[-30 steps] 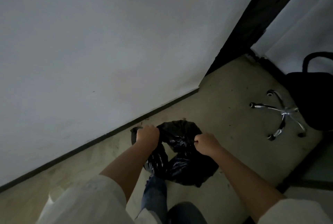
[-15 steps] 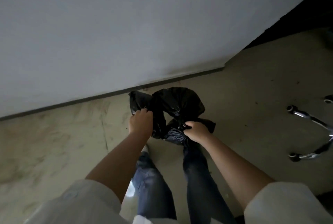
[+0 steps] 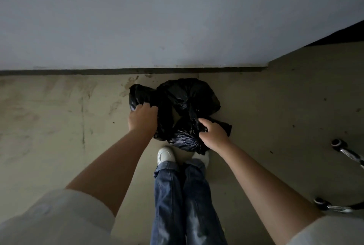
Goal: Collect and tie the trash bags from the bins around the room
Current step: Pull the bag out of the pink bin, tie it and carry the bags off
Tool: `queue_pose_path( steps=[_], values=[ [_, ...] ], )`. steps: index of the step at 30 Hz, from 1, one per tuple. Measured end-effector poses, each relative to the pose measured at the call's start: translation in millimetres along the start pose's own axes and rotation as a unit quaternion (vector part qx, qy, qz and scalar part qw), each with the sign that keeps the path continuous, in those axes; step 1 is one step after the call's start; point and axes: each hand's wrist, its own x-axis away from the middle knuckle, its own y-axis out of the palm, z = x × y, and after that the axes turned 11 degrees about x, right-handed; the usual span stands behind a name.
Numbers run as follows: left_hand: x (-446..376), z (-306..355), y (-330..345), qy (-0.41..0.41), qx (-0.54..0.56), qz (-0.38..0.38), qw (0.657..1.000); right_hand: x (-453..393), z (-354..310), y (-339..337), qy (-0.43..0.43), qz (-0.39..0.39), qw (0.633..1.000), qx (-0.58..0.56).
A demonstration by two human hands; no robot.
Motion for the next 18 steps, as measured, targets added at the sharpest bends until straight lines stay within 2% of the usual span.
queue_pose_path(
  steps=[2,7,10,12,15,18],
  values=[
    [-4.6,5.6,2.6,-0.013,0.0,-0.004,1.0,5.0,9.5,-12.6,0.02,-0.002,0.999,0.028],
    [2.8,22.0,-3.5,-0.033,-0.006,-0.015,0.999,28.5,39.6,-60.0,0.094,0.061,0.978,0.177],
    [10.7,32.6,-12.2,-0.026,-0.003,-0.025,0.999,38.4,43.2,-88.6,0.08,0.121,0.963,0.229],
    [15.5,39.8,-19.2,-0.008,-0.008,-0.025,1.0,39.5,38.4,-105.4,0.038,0.147,0.955,0.255],
    [18.7,51.8,-31.0,0.018,-0.01,-0.009,1.0,37.4,27.0,-124.0,-0.006,0.136,0.952,0.275],
    [18.3,62.9,-43.0,0.046,0.008,0.017,0.999,31.5,18.6,-132.9,-0.015,0.124,0.945,0.303]
  ],
)
